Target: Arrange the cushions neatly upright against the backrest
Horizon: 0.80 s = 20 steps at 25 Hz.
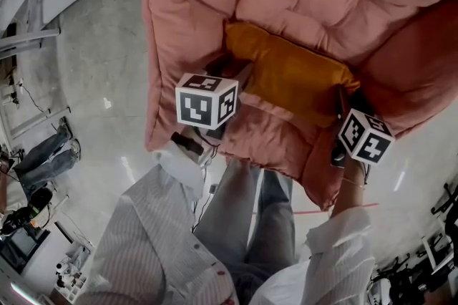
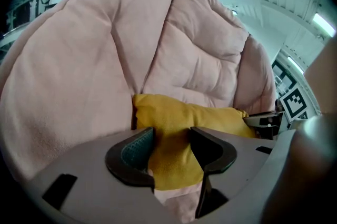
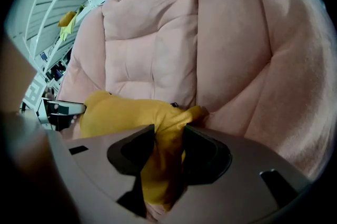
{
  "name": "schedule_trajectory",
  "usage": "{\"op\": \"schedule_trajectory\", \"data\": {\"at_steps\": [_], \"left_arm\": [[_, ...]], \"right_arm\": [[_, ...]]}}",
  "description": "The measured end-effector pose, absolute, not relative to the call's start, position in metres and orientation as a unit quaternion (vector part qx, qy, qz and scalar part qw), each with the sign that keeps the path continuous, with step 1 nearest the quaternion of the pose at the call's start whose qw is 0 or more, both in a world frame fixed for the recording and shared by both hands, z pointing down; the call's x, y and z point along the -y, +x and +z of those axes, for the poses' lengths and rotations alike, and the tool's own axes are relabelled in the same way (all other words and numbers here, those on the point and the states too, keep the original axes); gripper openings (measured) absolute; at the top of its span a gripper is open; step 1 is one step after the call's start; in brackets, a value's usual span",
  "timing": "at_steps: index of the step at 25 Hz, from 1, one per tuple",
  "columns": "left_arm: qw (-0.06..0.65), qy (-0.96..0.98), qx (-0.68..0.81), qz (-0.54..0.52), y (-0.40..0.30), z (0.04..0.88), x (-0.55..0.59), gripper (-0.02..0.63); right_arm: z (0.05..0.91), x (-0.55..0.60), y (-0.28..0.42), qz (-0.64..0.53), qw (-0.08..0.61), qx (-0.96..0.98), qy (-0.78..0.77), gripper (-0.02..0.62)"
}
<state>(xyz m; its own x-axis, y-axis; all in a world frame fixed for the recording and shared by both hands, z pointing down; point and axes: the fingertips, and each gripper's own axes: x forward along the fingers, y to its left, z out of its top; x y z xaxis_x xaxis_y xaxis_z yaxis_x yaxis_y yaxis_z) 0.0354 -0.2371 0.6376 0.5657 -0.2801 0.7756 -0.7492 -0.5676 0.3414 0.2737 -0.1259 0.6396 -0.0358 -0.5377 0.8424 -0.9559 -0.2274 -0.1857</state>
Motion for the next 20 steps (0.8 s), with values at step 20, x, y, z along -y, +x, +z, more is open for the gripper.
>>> {"op": "schedule_trajectory", "data": {"at_steps": [20], "left_arm": [[0.341,0.809,0.361,0.314,0.028,0.577,0.189,0.238]], "right_arm": [[0.56,0.114,0.26,0.413,0.19,0.622,0.637,0.146]]}}
